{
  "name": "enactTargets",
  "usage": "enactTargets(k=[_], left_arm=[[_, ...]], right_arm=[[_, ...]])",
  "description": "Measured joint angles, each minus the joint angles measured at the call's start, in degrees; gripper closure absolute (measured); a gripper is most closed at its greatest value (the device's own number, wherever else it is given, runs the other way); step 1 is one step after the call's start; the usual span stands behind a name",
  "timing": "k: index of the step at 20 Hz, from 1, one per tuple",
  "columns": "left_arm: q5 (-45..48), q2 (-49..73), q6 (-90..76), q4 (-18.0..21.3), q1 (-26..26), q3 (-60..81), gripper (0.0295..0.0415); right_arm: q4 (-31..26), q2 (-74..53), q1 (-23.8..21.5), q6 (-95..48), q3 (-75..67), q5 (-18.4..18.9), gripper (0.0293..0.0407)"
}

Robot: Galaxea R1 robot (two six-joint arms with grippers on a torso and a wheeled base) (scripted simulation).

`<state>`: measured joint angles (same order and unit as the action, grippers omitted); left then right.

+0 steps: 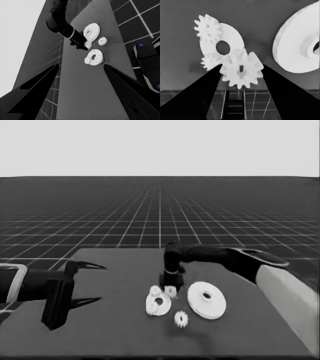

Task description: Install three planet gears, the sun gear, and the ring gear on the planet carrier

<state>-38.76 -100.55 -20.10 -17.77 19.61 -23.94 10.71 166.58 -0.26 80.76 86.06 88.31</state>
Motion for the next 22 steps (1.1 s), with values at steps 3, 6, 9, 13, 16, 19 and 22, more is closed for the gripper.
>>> enactTargets(k=[3,6,9,13,16,19,22], left_arm=[[0.0,0.0,0.0,0.0,0.0,0.0,0.0326],[0.0,0.0,0.0,0.0,0.0,0.0,0.0326],[0.0,0.0,0.0,0.0,0.0,0.0,0.0326],[0.0,0.0,0.0,0.0,0.0,0.0,0.0326],[0.0,0.0,0.0,0.0,0.0,0.0,0.0326],[0.0,0.0,0.0,0.0,0.0,0.0,0.0326],[0.0,0.0,0.0,0.0,0.0,0.0,0.0326]], right_arm=[[3.7,1.2,3.5,-1.7,3.0,-1.0,0.0388],[7.6,2.1,8.1,-3.7,6.4,-2.5,0.0388],[8.4,2.4,8.9,-4.2,7.2,-2.9,0.0388],[8.5,2.4,9.0,-4.3,7.4,-3.0,0.0356],[8.6,2.4,9.1,-4.3,7.4,-3.0,0.0316],[8.6,2.4,9.1,-4.3,7.4,-3.0,0.0315],[8.6,2.4,9.1,-4.3,7.4,-3.0,0.0315]])
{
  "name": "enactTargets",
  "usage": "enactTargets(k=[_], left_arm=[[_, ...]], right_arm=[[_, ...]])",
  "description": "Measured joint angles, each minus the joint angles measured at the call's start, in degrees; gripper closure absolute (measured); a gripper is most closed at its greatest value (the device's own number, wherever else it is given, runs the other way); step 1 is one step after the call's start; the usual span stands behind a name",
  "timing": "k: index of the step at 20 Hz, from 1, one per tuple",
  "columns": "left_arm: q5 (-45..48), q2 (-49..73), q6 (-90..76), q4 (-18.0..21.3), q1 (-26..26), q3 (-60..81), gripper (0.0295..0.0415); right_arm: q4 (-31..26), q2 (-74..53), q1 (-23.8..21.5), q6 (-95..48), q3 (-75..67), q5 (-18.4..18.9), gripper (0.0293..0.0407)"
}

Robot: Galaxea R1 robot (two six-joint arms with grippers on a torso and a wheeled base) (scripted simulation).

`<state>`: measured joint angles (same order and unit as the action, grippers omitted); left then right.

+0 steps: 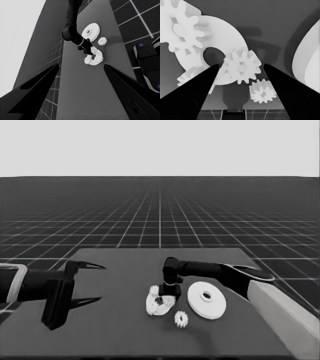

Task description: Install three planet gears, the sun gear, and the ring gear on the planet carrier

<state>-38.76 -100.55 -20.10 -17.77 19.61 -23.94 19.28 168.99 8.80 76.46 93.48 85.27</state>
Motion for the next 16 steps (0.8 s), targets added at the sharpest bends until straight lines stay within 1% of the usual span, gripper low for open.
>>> enactTargets(k=[1,2,4,10,11,12,14,16], left_arm=[[0.0,0.0,0.0,0.0,0.0,0.0,0.0326],[0.0,0.0,0.0,0.0,0.0,0.0,0.0326],[0.0,0.0,0.0,0.0,0.0,0.0,0.0326],[0.0,0.0,0.0,0.0,0.0,0.0,0.0326],[0.0,0.0,0.0,0.0,0.0,0.0,0.0326],[0.0,0.0,0.0,0.0,0.0,0.0,0.0326],[0.0,0.0,0.0,0.0,0.0,0.0,0.0326],[0.0,0.0,0.0,0.0,0.0,0.0,0.0326]], right_arm=[[-3.2,-0.9,-3.1,1.9,-3.2,1.6,0.0315],[-5.3,-1.3,-5.6,2.8,-4.6,2.3,0.0315],[-7.5,-1.5,-7.9,3.4,-5.5,2.7,0.0315],[-8.6,-1.5,-9.0,3.6,-5.8,2.9,0.0315],[-8.1,-7.1,-8.7,9.9,-17.8,4.0,0.0315],[-7.9,-10.2,-8.5,13.1,-24.2,4.6,0.0315],[-7.7,-12.9,-8.3,15.8,-29.5,5.1,0.0315],[-7.7,-13.7,-8.3,16.6,-31.2,5.3,0.0315]])
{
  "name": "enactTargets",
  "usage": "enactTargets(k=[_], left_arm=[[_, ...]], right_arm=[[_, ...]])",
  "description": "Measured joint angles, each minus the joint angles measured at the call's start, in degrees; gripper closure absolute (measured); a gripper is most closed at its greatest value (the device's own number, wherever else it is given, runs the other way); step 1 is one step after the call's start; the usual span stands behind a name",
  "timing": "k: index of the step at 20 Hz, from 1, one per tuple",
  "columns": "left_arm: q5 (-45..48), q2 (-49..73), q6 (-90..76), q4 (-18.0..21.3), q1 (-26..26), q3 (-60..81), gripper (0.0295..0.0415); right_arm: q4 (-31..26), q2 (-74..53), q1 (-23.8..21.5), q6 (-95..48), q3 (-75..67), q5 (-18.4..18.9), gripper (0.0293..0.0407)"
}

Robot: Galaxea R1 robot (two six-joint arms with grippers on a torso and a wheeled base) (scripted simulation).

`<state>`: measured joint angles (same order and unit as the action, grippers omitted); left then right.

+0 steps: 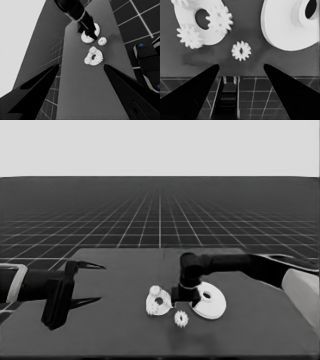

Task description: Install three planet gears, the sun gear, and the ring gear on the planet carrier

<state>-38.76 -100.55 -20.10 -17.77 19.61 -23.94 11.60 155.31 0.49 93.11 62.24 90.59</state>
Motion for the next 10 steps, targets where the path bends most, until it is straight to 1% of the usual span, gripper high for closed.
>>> enactTargets(k=[4,5,6,7,8,10], left_arm=[[0.0,0.0,0.0,0.0,0.0,0.0,0.0326],[0.0,0.0,0.0,0.0,0.0,0.0,0.0326],[0.0,0.0,0.0,0.0,0.0,0.0,0.0326],[0.0,0.0,0.0,0.0,0.0,0.0,0.0326],[0.0,0.0,0.0,0.0,0.0,0.0,0.0326],[0.0,0.0,0.0,0.0,0.0,0.0,0.0326]], right_arm=[[0.0,-0.4,0.0,0.4,-0.8,0.1,0.0315],[6.0,-0.1,5.5,-1.2,1.0,0.1,0.0315],[9.5,0.1,9.3,-2.7,2.8,-0.2,0.0315],[11.4,0.4,11.4,-3.7,4.2,-0.7,0.0315],[12.4,0.5,12.5,-4.3,5.1,-1.0,0.0315],[13.4,0.7,13.4,-4.9,5.9,-1.4,0.0315]])
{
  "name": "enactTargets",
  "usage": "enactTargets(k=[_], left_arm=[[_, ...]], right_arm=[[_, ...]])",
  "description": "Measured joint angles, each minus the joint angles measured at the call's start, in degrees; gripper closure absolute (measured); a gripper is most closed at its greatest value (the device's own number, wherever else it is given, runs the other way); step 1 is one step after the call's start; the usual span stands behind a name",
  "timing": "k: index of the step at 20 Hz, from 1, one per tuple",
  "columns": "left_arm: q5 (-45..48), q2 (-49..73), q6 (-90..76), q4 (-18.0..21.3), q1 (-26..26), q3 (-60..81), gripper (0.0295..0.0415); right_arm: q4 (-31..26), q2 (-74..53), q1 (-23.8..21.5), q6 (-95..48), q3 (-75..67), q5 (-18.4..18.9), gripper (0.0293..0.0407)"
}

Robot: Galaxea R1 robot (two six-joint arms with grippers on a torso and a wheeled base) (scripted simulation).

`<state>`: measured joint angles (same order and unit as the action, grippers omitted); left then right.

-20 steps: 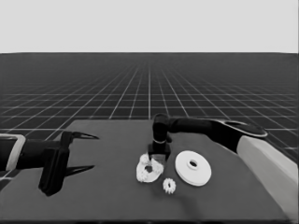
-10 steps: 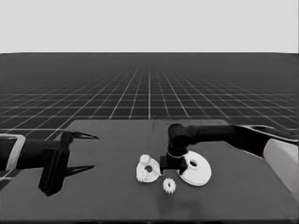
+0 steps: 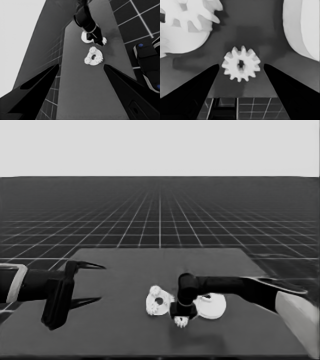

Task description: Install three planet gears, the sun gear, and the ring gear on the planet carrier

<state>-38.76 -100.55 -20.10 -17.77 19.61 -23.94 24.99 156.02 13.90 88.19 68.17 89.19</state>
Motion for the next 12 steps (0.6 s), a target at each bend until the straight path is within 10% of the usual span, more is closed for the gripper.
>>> enactTargets(k=[4,6,12], left_arm=[[0.0,0.0,0.0,0.0,0.0,0.0,0.0326],[0.0,0.0,0.0,0.0,0.0,0.0,0.0326],[0.0,0.0,0.0,0.0,0.0,0.0,0.0326]], right_arm=[[0.4,0.1,0.4,-0.3,0.4,-0.2,0.0315],[0.5,0.1,0.4,-0.3,0.4,-0.2,0.0386],[0.5,0.1,0.4,-0.3,0.4,-0.2,0.039]])
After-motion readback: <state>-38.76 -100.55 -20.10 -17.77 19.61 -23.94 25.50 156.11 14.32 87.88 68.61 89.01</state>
